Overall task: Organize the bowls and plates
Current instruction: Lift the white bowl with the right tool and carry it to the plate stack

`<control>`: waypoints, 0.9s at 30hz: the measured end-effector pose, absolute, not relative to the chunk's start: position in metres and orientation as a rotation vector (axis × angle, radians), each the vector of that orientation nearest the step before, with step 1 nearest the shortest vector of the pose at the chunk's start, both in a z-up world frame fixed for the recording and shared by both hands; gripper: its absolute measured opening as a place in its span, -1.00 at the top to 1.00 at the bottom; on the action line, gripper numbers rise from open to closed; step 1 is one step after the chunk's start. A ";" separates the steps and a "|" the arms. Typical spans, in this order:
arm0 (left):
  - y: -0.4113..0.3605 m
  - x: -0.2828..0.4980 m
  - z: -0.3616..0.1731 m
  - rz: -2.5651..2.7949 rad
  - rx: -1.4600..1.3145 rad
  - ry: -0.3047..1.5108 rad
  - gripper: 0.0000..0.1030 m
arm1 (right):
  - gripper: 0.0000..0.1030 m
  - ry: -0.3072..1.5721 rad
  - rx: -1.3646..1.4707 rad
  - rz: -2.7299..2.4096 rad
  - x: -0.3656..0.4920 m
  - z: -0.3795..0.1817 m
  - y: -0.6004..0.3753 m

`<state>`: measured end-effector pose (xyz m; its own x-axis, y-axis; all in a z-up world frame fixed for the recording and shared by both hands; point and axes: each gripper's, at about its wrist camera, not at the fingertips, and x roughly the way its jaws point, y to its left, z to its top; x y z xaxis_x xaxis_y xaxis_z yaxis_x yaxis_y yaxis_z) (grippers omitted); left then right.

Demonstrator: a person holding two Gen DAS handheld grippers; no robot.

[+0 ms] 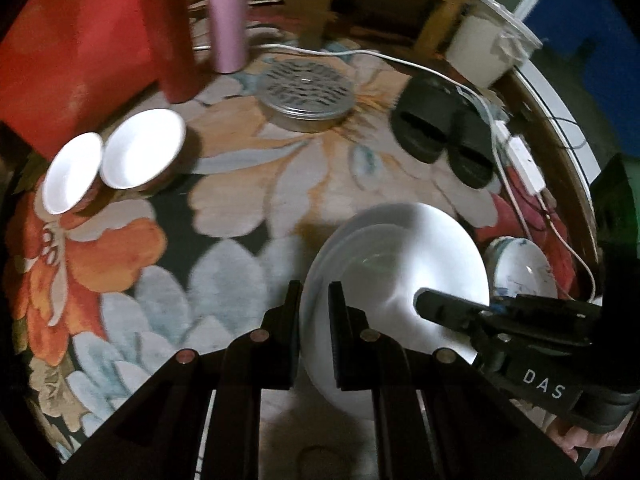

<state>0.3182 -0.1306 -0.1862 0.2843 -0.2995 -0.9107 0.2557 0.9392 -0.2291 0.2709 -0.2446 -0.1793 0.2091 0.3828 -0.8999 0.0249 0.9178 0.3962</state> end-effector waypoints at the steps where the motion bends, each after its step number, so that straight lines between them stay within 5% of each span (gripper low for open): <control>1: -0.138 0.316 -0.186 -0.384 -0.041 1.229 0.79 | 0.81 1.340 0.356 0.247 0.268 -0.178 -0.253; 27: -0.358 0.267 -0.232 -0.695 0.107 1.324 0.79 | 0.79 1.384 0.522 -0.115 0.178 -0.207 -0.446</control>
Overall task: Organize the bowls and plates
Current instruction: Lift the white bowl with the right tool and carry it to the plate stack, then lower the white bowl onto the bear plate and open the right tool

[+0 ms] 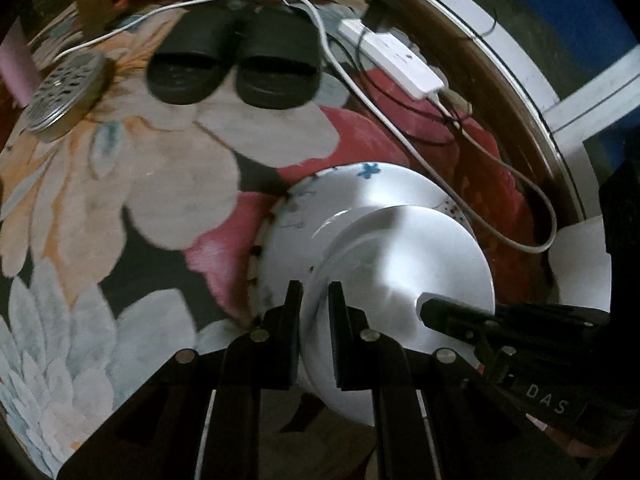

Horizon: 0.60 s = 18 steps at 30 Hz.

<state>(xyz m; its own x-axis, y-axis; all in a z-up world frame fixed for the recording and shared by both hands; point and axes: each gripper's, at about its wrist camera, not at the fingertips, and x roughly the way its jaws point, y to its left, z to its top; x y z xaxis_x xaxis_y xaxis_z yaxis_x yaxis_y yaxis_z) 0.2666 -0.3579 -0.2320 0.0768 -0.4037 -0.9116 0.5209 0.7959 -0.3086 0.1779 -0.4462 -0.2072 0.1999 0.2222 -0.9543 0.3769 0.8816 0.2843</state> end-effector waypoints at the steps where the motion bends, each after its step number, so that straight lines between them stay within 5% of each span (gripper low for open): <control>1: -0.364 0.266 -0.237 -0.701 0.117 1.330 0.79 | 0.79 1.385 0.524 -0.124 0.177 -0.210 -0.450; 14: -0.387 0.264 -0.252 -0.716 0.186 1.361 0.79 | 0.74 1.401 0.585 -0.120 0.169 -0.229 -0.472; 18: -0.381 0.267 -0.252 -0.696 0.157 1.374 0.51 | 0.73 1.399 0.584 -0.115 0.169 -0.229 -0.471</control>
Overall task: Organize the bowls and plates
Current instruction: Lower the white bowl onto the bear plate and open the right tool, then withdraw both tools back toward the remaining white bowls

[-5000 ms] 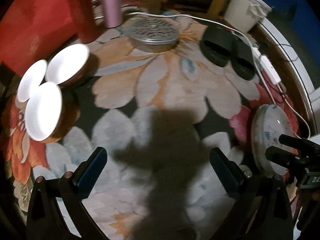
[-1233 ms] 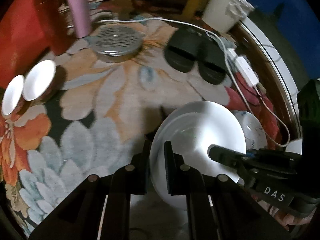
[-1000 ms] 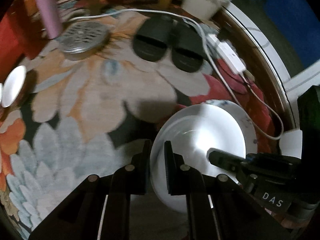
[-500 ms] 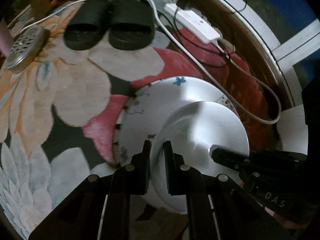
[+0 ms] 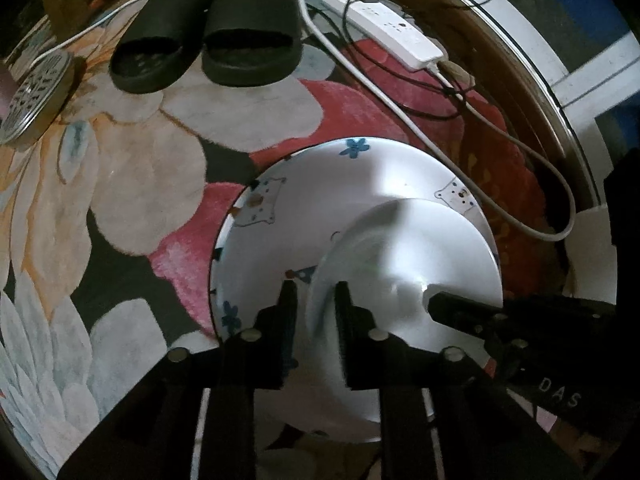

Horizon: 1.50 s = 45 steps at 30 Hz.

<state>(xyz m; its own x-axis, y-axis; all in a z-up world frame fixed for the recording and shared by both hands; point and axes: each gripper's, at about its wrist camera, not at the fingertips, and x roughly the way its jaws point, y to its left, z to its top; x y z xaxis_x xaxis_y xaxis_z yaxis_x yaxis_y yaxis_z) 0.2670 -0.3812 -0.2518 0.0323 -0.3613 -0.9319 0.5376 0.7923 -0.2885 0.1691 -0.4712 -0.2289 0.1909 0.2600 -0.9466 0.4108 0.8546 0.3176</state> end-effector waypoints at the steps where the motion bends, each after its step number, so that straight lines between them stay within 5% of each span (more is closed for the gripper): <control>1: -0.378 0.268 -0.251 -0.694 0.146 1.374 0.23 | 0.73 1.402 0.583 -0.118 0.169 -0.229 -0.471; 3: -0.373 0.269 -0.247 -0.690 0.120 1.365 -0.18 | 0.73 1.402 0.583 -0.123 0.168 -0.227 -0.473; 7: -0.364 0.269 -0.234 -0.714 0.066 1.340 -0.43 | 0.62 1.378 0.568 -0.125 0.167 -0.217 -0.474; 9: -0.358 0.269 -0.223 -0.721 0.038 1.311 -0.54 | -0.05 1.354 0.545 -0.129 0.167 -0.208 -0.473; 11: -0.350 0.271 -0.214 -0.715 0.007 1.286 -0.65 | -0.27 1.320 0.520 -0.146 0.166 -0.197 -0.472; 14: -0.335 0.277 -0.204 -0.684 -0.022 1.261 -0.87 | -0.34 1.285 0.490 -0.153 0.169 -0.186 -0.469; 18: -0.312 0.282 -0.197 -0.611 -0.004 1.235 -0.99 | -0.95 1.260 0.442 -0.168 0.177 -0.180 -0.458; 45: -0.197 0.306 -0.212 -0.400 -0.033 1.259 -0.99 | -0.99 1.232 0.309 -0.068 0.218 -0.168 -0.375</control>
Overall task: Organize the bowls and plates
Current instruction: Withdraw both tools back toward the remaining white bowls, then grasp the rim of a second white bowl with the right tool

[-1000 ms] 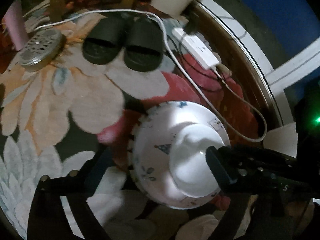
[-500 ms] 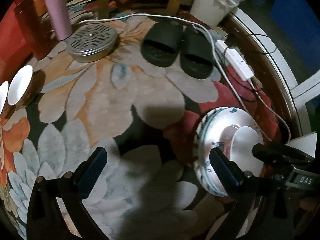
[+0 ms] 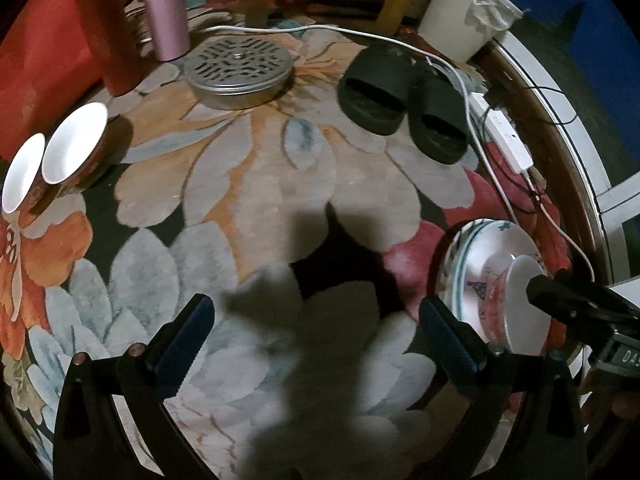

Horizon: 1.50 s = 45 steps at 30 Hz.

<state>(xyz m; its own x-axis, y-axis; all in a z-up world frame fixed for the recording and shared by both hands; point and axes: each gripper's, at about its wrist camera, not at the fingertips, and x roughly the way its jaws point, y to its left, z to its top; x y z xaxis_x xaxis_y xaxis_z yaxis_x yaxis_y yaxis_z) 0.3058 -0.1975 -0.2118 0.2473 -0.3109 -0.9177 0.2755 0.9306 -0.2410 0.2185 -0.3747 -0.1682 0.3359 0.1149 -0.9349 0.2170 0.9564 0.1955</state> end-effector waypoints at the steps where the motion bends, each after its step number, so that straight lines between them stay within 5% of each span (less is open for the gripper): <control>1: -0.194 0.306 -0.212 -0.394 -0.035 1.259 -0.99 | -0.99 1.232 0.304 -0.062 0.220 -0.168 -0.371; 34: -0.011 0.332 -0.237 -0.131 -0.178 1.251 -0.99 | -0.99 1.373 0.107 0.318 0.304 -0.202 -0.180; 45: 0.079 0.362 -0.255 0.034 -0.309 1.224 -0.99 | -0.96 1.405 0.263 0.356 0.378 -0.238 -0.114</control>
<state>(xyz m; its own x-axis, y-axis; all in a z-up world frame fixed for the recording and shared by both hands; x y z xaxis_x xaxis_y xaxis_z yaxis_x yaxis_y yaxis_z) 0.3616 0.0790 -0.2551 0.3444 -0.1396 -0.9284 -0.1905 0.9579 -0.2147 0.3782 -0.1141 -0.2376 0.1263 0.3941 -0.9104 -0.0865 0.9186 0.3857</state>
